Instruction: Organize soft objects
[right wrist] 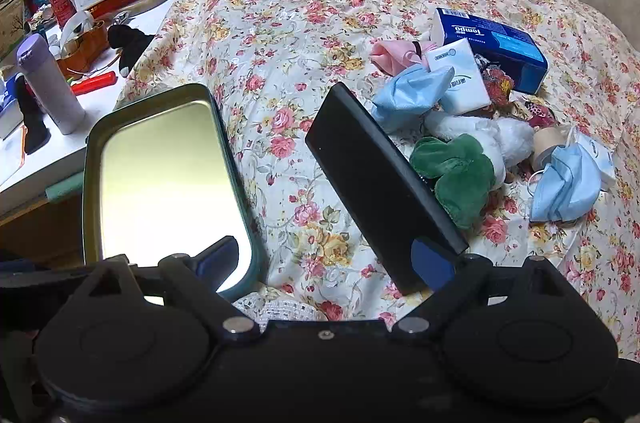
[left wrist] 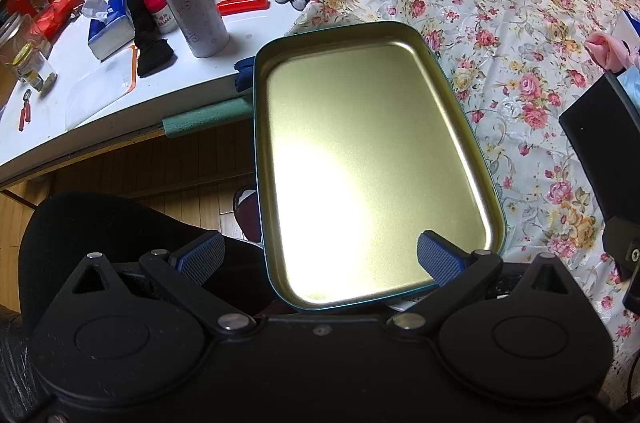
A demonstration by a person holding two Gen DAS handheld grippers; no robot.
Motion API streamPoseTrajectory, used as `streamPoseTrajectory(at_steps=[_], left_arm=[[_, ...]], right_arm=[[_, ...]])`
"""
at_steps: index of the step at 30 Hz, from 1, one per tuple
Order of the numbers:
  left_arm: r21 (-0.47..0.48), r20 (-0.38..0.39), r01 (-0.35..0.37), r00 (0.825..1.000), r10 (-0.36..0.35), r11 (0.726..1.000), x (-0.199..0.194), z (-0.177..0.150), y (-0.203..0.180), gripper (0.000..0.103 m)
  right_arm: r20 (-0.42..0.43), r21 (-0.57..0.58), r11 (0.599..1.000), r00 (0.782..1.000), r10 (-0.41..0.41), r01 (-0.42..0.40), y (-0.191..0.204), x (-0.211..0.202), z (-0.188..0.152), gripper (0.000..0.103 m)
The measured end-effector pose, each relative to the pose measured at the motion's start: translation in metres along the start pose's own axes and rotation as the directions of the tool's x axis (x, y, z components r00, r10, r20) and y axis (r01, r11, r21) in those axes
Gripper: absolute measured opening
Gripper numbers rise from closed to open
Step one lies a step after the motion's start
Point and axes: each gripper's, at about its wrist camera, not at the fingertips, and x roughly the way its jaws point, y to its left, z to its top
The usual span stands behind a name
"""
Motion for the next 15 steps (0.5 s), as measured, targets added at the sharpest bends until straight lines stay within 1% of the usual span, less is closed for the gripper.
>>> streamPoseTrajectory(at_steps=[15], left_arm=[[0.007, -0.013, 0.003, 1.000, -0.003, 1.000, 0.0032, 0.0001, -0.0026, 0.100]], right_arm=[[-0.015, 0.014, 1.000, 1.000, -0.003, 0.003, -0.0015, 0.0026, 0.0007, 0.093]])
